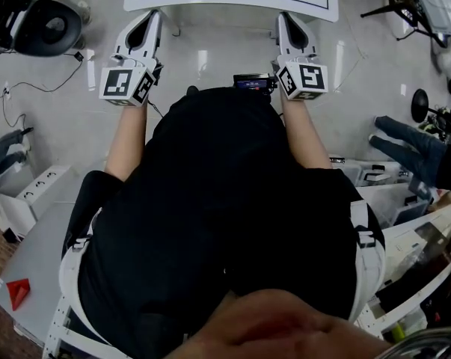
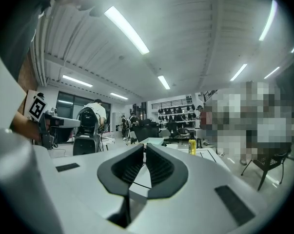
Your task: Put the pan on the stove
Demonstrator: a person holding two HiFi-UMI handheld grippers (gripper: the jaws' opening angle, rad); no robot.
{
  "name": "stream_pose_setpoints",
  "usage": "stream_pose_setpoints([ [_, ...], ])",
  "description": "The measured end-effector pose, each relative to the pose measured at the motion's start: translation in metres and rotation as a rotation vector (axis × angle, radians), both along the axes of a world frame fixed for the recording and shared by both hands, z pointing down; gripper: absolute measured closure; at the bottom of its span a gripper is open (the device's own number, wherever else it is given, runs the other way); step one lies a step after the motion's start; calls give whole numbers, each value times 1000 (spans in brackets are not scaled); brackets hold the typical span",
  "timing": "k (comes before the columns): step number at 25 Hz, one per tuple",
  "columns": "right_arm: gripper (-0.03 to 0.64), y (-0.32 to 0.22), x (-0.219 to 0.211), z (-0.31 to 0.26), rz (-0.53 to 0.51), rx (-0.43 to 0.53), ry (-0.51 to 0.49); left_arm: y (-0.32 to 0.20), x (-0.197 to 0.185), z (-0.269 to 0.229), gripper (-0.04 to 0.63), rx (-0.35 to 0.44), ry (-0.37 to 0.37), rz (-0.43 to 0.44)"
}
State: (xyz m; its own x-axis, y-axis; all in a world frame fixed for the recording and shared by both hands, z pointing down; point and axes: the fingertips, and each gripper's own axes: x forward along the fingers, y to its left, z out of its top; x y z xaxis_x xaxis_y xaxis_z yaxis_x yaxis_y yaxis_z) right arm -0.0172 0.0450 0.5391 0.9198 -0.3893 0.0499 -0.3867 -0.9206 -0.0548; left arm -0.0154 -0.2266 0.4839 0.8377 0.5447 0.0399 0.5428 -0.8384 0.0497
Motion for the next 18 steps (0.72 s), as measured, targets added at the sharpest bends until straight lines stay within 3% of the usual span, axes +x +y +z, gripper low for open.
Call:
stream_pose_setpoints([
  [6,591,-30,-6,-9,-9,-24,10,-35,0,16,577,-36,-24,9],
  [18,591,-24,-8,-12,21,-11,2,-24,-9,29,577,-30,-69,38],
])
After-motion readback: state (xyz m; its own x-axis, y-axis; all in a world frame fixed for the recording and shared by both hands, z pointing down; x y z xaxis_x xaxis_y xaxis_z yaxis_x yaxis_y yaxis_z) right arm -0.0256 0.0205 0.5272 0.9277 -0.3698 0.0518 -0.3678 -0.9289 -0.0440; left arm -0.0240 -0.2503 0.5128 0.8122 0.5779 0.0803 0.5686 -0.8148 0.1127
